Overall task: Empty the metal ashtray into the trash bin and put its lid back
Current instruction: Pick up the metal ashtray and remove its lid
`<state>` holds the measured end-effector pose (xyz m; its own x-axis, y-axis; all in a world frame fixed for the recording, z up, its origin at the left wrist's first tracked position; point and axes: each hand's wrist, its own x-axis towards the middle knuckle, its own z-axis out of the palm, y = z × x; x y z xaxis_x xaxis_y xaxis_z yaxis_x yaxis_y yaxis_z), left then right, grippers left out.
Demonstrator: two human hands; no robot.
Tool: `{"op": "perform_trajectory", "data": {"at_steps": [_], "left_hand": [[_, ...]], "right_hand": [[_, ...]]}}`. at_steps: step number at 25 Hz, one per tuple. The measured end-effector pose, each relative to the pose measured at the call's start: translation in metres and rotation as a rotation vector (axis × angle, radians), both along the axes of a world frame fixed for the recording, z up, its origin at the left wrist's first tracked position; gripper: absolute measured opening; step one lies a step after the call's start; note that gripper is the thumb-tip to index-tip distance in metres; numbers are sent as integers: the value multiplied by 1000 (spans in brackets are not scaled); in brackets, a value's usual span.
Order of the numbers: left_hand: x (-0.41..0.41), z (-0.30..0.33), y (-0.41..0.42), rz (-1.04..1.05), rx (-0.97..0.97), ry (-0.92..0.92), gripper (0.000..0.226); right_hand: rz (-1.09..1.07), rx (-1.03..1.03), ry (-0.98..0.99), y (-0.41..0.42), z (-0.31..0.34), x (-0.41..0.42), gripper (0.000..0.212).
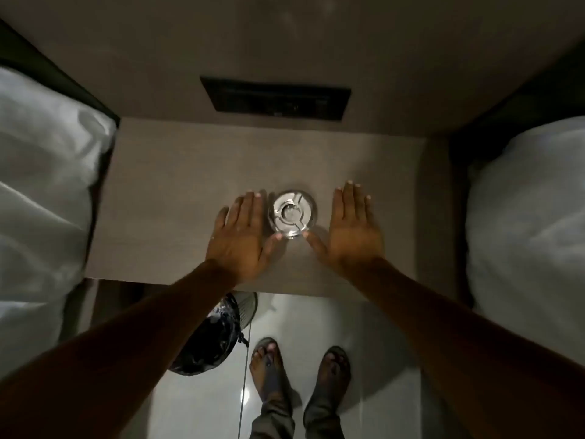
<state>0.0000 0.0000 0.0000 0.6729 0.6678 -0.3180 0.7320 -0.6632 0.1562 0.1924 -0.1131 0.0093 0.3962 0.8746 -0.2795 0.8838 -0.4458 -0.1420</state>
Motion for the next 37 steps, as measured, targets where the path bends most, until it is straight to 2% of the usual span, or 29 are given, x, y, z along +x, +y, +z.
{"op": "perform_trajectory", "data": {"at_steps": [3, 7, 9, 12, 14, 17, 19, 21, 22, 24, 25, 26, 27, 28, 30, 33, 37], "left_hand": [[0, -43, -6, -6, 6, 3, 86], [3, -57, -1, 10, 17, -61, 92], [11, -47, 6, -8, 0, -80, 104], [33, -35, 21, -44, -70, -63, 134], [48, -32, 30, -115, -95, -47, 143], [65, -33, 38, -216, -101, -4, 139], [74, -34, 40, -227, -111, 31, 133], [80, -29, 42, -174, -160, 25, 126], [82, -25, 44, -145, -179, 11, 125], [84, -13, 49, -127, -187, -24, 123], [85, -6, 51, -139, -187, -51, 122], [85, 2, 53, -162, -186, -80, 121], [86, 9, 54, -195, -183, -102, 120], [86, 16, 55, -239, -175, -108, 120], [87, 26, 57, -338, -138, -80, 120], [83, 36, 60, -407, -73, -42, 116], [78, 39, 55, -388, -38, -4, 110]], "right_hand": [[-13, 1, 38, -3, -46, -3, 105], [14, 34, 84, 1, -56, -4, 112], [30, 35, 97, 7, -51, -1, 115], [43, 21, 121, 9, -48, 4, 119], [46, 6, 154, 8, -51, 4, 120], [20, -40, 228, 6, -58, 3, 122], [6, -28, 290, 3, -61, 3, 114], [-101, 114, 461, 2, -58, 2, 89], [-247, 244, 574, 4, -54, -1, 73], [-745, 561, 858, 18, -49, -8, 43], [-1042, 659, 1091, 30, -46, -11, 33], [-1256, 662, 1406, 42, -43, -14, 32], [-1331, 617, 1744, 52, -40, -17, 42], [-1290, 577, 1999, 58, -40, -19, 56], [-1168, 570, 2265, 62, -39, -25, 71], [-1092, 551, 2396, 60, -44, -33, 72], [-1069, 493, 2442, 55, -52, -39, 64]]}}
